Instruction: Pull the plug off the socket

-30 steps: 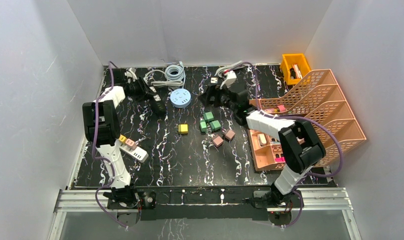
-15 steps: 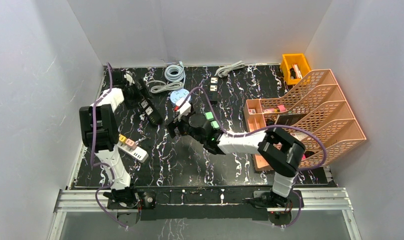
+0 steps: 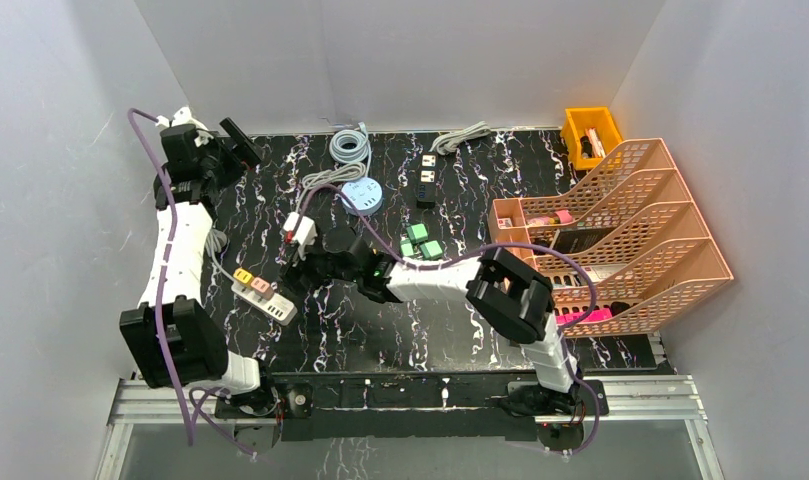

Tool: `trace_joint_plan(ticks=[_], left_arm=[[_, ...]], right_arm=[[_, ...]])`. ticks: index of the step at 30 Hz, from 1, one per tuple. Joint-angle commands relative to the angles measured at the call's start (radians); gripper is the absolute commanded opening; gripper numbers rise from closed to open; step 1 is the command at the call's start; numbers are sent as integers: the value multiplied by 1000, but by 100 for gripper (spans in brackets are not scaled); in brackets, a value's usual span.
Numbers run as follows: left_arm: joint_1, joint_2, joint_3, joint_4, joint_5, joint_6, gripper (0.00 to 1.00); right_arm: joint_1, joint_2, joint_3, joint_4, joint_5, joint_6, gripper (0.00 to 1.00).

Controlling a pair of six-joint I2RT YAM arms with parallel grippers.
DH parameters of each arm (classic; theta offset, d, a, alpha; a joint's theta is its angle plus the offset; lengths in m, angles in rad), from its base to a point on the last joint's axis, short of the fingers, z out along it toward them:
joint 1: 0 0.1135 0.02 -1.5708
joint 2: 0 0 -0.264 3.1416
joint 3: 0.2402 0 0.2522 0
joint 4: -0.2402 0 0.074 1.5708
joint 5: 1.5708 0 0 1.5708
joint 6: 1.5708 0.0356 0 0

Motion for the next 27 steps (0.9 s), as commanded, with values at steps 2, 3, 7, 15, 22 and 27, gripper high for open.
trace_joint_plan(ticks=[2,3,7,15,22,27], left_arm=[[5,-51,38,-96,-22,-17,98],[5,-54,43,-101,-18,-20,98],[5,-69,62,-116,14,-33,98],[5,-105,77,-138,46,-34,98],[5,-114,67,-118,69,-38,98],[5,-121,84,-152,31,-19,98]], right_arm=[[-2,80,134,-53,-226,-19,95],[-2,101,156,-65,-238,-19,95],[-2,185,249,-109,-254,-33,95],[-2,306,378,-117,-314,-47,94],[-4,383,449,-87,-364,-17,93],[-5,409,479,-87,-377,-10,92]])
